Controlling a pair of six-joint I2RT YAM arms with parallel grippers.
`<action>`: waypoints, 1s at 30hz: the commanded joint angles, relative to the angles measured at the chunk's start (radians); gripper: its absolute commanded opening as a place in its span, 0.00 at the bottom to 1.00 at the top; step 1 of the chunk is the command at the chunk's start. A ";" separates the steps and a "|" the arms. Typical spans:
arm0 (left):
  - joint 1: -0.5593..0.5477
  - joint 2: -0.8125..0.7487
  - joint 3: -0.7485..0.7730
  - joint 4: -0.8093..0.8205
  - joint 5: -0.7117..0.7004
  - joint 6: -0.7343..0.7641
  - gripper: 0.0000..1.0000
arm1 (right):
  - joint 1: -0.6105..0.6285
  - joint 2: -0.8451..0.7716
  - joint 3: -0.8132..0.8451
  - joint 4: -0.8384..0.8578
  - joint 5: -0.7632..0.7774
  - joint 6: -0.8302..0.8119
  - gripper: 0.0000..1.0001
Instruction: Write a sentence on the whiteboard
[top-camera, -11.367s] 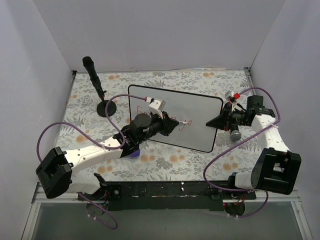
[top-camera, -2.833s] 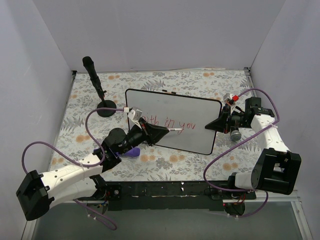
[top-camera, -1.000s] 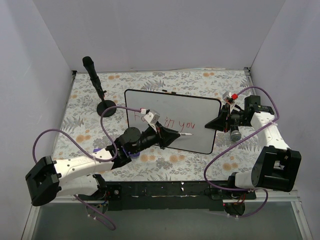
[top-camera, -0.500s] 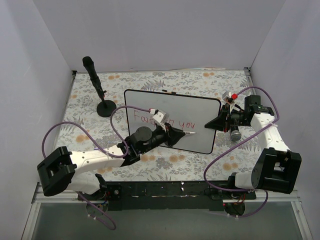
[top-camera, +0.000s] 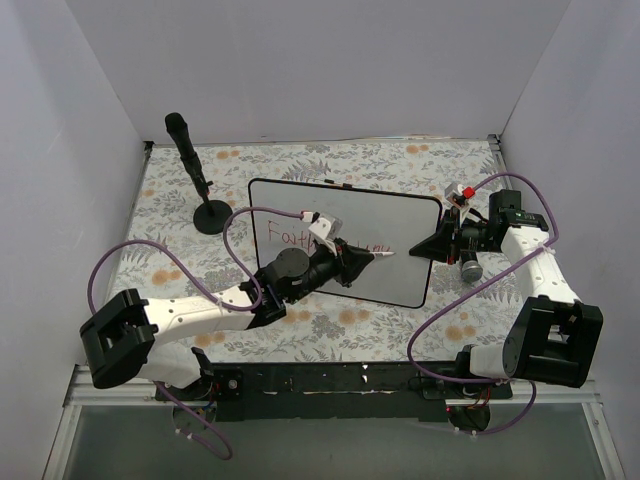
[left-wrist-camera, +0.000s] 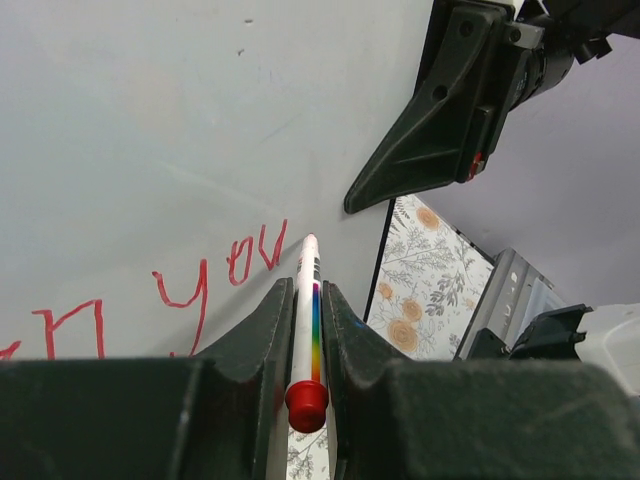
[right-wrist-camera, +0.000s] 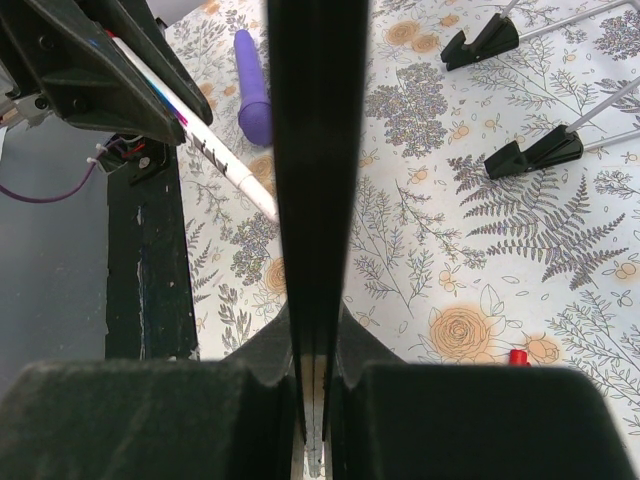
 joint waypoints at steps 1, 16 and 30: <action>-0.005 -0.035 0.060 -0.030 -0.045 0.047 0.00 | 0.005 -0.023 0.004 0.030 0.029 -0.021 0.01; -0.003 -0.002 0.091 -0.091 -0.073 0.070 0.00 | 0.005 -0.020 0.007 0.030 0.030 -0.019 0.01; -0.003 0.017 0.102 -0.185 -0.076 0.064 0.00 | 0.005 -0.020 0.007 0.030 0.034 -0.018 0.01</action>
